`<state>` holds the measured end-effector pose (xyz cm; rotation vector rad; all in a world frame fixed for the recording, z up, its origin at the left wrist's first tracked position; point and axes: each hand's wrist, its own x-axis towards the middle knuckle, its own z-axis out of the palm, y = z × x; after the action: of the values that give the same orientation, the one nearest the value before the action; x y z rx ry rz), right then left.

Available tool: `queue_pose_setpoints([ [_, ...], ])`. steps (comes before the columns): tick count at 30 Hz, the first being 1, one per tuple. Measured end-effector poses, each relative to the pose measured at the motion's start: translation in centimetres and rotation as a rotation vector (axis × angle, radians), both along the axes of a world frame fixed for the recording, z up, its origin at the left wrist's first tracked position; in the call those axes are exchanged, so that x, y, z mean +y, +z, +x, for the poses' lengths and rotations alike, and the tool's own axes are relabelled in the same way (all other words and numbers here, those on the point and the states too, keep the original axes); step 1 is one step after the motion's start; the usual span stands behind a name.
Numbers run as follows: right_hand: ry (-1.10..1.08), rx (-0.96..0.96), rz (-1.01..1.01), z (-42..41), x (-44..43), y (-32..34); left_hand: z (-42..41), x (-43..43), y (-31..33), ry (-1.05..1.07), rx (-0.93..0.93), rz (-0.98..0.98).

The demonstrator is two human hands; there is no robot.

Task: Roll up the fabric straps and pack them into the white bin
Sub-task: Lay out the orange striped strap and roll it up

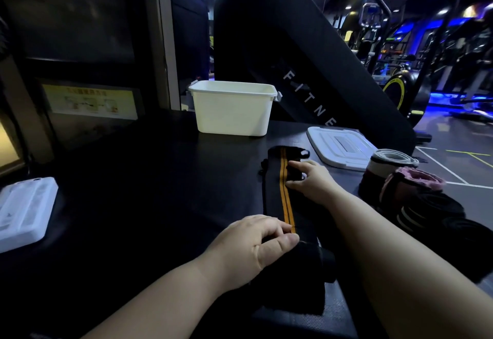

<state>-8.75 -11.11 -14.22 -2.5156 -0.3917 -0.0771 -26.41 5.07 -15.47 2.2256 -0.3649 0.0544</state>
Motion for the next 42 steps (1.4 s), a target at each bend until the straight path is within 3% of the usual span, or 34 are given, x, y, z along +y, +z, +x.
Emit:
queue_pose_setpoints([
  [9, -0.094, -0.021, -0.039, 0.1, 0.6, -0.4, 0.0, -0.1, 0.2, -0.004, -0.008, 0.015],
  [16, 0.09, -0.399, 0.1, -1.5, 0.0, -0.2, 0.1, 0.1, 0.0, -0.005, -0.012, 0.018],
  [18, 0.228, -0.297, 0.021, -2.2, 0.2, 0.0, 0.1, 0.1, 0.0, -0.004, -0.021, 0.019],
  [21, 0.292, -0.013, -0.301, -2.3, 0.6, -0.8, 0.1, 0.0, 0.1, 0.0, -0.028, 0.012],
  [24, 0.27, 0.045, -0.458, -2.1, 0.9, -1.2, 0.1, 0.0, 0.0, -0.003, -0.03, 0.007],
  [38, 0.289, 0.013, -0.471, -1.3, 0.8, -1.2, 0.5, 0.2, -0.6, -0.021, -0.039, 0.031],
  [42, 0.233, -0.075, -0.345, -1.7, 0.9, -1.3, 1.0, 0.2, -0.7, -0.008, -0.026, 0.008],
])
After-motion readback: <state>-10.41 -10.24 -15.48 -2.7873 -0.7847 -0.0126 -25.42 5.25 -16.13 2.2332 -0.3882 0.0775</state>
